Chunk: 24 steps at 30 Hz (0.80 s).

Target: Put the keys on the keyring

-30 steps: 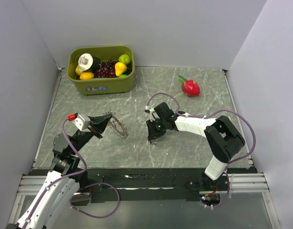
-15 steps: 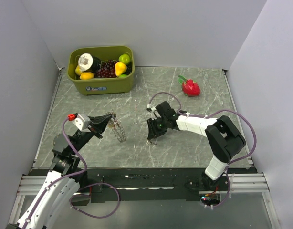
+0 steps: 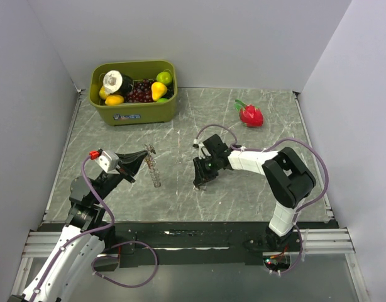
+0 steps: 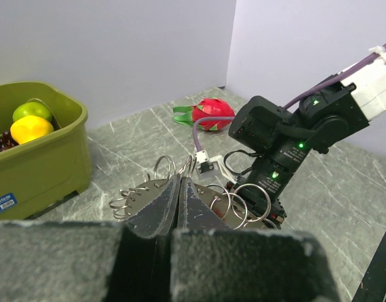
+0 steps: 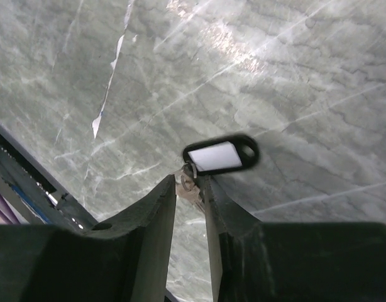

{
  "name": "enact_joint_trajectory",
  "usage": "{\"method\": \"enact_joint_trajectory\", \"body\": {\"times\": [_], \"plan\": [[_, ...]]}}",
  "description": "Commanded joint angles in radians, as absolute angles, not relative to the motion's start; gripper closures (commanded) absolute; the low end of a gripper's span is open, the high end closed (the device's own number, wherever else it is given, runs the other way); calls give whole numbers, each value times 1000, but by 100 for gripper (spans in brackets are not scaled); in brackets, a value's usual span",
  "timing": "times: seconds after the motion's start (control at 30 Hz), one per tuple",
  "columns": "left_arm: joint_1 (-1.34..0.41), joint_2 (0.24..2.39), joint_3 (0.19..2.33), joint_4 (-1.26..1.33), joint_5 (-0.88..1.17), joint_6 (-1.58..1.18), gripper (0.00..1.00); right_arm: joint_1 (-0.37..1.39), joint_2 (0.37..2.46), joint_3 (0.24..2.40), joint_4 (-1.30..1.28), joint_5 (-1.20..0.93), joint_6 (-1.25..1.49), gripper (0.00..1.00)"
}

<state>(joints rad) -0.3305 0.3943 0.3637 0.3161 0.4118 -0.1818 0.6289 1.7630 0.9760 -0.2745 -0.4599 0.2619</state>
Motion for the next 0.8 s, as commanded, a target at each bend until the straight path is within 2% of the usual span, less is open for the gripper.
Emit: {"method": "enact_joint_trajectory", "body": {"times": [0.0, 0.3, 0.47, 0.77], "plan": [[-328, 379, 373, 374, 399, -201, 99, 623, 1787, 1031, -279, -472, 276, 68], [-328, 387, 376, 377, 403, -199, 99, 623, 1798, 1040, -270, -512, 278, 75], [-328, 390, 373, 385, 403, -199, 99, 623, 1809, 1045, -267, -535, 276, 85], [-328, 396, 373, 390, 407, -201, 99, 621, 1812, 1040, -287, -531, 262, 83]]}}
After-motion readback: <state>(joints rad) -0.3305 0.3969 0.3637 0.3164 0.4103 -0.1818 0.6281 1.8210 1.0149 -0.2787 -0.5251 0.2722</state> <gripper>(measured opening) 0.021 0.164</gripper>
